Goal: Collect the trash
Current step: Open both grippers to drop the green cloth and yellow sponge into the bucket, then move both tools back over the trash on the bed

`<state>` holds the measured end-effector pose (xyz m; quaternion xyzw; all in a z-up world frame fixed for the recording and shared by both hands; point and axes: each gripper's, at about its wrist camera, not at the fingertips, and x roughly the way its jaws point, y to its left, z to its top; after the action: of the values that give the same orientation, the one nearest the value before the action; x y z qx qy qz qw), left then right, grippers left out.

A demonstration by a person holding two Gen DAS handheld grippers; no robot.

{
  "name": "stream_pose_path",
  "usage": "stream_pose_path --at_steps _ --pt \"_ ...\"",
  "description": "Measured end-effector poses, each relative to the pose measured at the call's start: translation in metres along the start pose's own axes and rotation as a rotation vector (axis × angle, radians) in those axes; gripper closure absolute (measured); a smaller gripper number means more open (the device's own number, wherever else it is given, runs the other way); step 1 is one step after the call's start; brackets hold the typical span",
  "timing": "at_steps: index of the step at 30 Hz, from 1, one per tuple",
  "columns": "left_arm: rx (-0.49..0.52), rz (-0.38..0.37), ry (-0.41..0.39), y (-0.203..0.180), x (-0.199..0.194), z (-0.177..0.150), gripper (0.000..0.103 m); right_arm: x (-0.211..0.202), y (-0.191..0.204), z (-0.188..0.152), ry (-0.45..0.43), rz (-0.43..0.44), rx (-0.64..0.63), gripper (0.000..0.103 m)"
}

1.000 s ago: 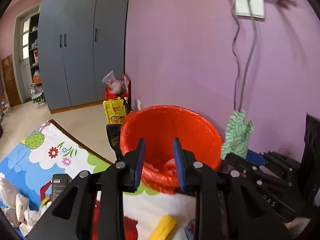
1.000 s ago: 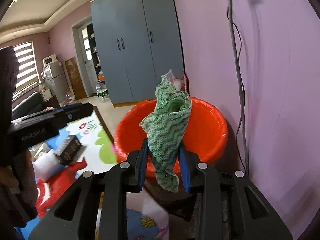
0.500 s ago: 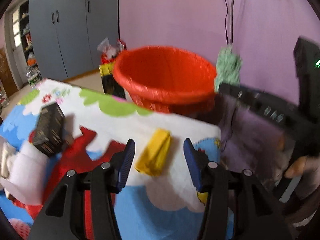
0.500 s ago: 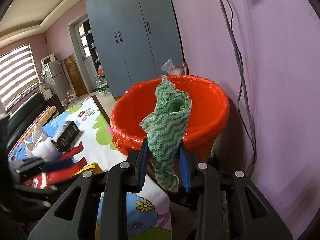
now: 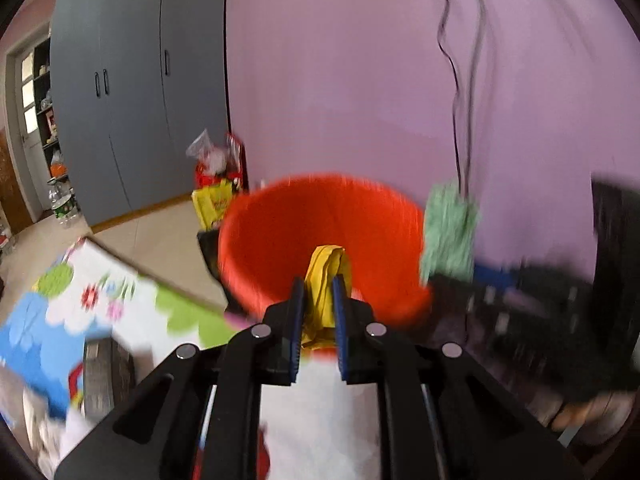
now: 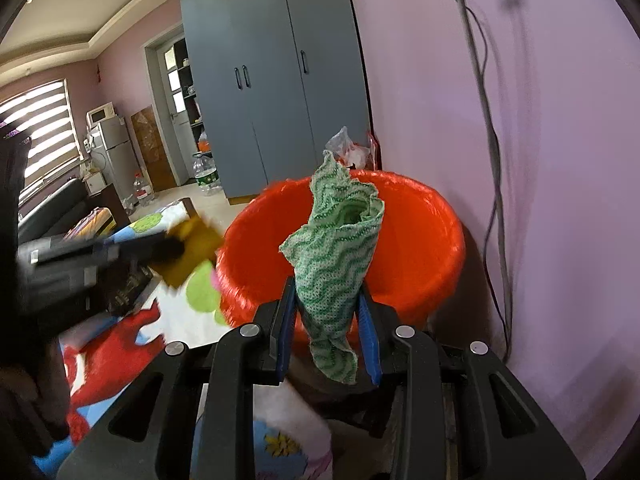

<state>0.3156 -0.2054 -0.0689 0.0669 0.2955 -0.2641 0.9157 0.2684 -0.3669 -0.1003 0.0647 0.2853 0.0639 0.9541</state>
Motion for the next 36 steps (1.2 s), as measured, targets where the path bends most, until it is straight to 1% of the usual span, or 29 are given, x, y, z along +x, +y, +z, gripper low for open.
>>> stream_pose_path --at_steps 2,3,4,5,6,7,8,9,10,11,13,15,17,18,20,23,25,27,30,32,34,36 --pt "-0.015 -0.007 -0.022 0.004 0.011 0.020 0.086 0.008 -0.003 0.004 0.002 -0.006 -0.004 0.071" --pt "-0.016 -0.008 -0.028 0.005 0.017 0.028 0.085 0.014 -0.006 0.008 0.002 -0.011 -0.004 0.071" --pt "-0.016 -0.008 -0.029 0.006 0.025 0.035 0.082 0.018 -0.008 0.011 0.002 -0.014 -0.005 0.071" --pt "-0.023 -0.002 -0.031 0.009 0.034 0.043 0.082 0.023 -0.010 0.015 0.001 -0.017 -0.006 0.071" --pt "-0.030 0.003 -0.033 0.011 0.041 0.048 0.078 0.028 -0.011 0.019 -0.002 -0.020 -0.009 0.070" --pt "-0.036 0.013 -0.031 0.013 0.049 0.053 0.062 0.034 -0.014 0.022 -0.004 -0.022 -0.012 0.069" --pt "-0.041 0.026 -0.036 0.017 0.053 0.058 0.047 0.040 -0.016 0.025 0.002 -0.028 -0.016 0.067" --pt "-0.046 0.047 -0.048 0.019 0.056 0.062 0.044 0.047 -0.018 0.028 0.012 -0.045 -0.020 0.055" --pt "-0.049 0.061 -0.057 0.022 0.058 0.066 0.044 0.050 -0.019 0.029 0.015 -0.055 -0.022 0.043" --pt "-0.049 0.063 -0.056 0.024 0.059 0.069 0.044 0.051 -0.019 0.030 0.007 -0.061 -0.027 0.042" --pt "-0.046 0.076 -0.063 0.028 0.056 0.072 0.044 0.048 -0.017 0.031 -0.008 -0.068 -0.051 0.042" --pt "-0.041 0.093 -0.068 0.031 0.047 0.070 0.041 0.043 -0.015 0.031 -0.007 -0.080 -0.066 0.042" --pt "-0.049 0.128 -0.071 0.032 0.031 0.066 0.026 0.031 -0.011 0.028 -0.013 -0.080 -0.057 0.042" --pt "-0.055 0.145 -0.075 0.032 0.023 0.064 0.022 0.022 -0.008 0.026 -0.018 -0.082 -0.050 0.042" --pt "-0.068 0.195 -0.095 0.033 0.000 0.055 0.006 0.007 -0.003 0.022 -0.025 -0.085 -0.039 0.041" --pt "-0.067 0.267 -0.122 0.034 -0.036 0.042 0.005 -0.017 0.012 0.016 -0.028 -0.081 -0.009 0.037" --pt "-0.060 0.283 -0.119 0.037 -0.059 0.035 0.005 -0.032 0.028 0.011 -0.037 -0.078 -0.007 0.029" --pt "-0.081 0.297 -0.125 0.044 -0.087 0.024 0.005 -0.043 0.044 0.008 -0.039 -0.066 -0.009 0.029" --pt "-0.107 0.322 -0.128 0.060 -0.128 0.006 0.005 -0.055 0.078 0.002 -0.035 -0.035 -0.019 0.029" --pt "-0.118 0.358 -0.137 0.074 -0.160 -0.005 0.005 -0.059 0.097 -0.002 -0.029 -0.012 -0.019 0.029" --pt "-0.132 0.389 -0.142 0.090 -0.186 -0.018 0.005 -0.062 0.122 -0.004 -0.016 0.006 -0.020 0.025" --pt "-0.160 0.429 -0.144 0.112 -0.216 -0.036 0.005 -0.064 0.143 -0.008 -0.010 0.021 -0.031 0.025"
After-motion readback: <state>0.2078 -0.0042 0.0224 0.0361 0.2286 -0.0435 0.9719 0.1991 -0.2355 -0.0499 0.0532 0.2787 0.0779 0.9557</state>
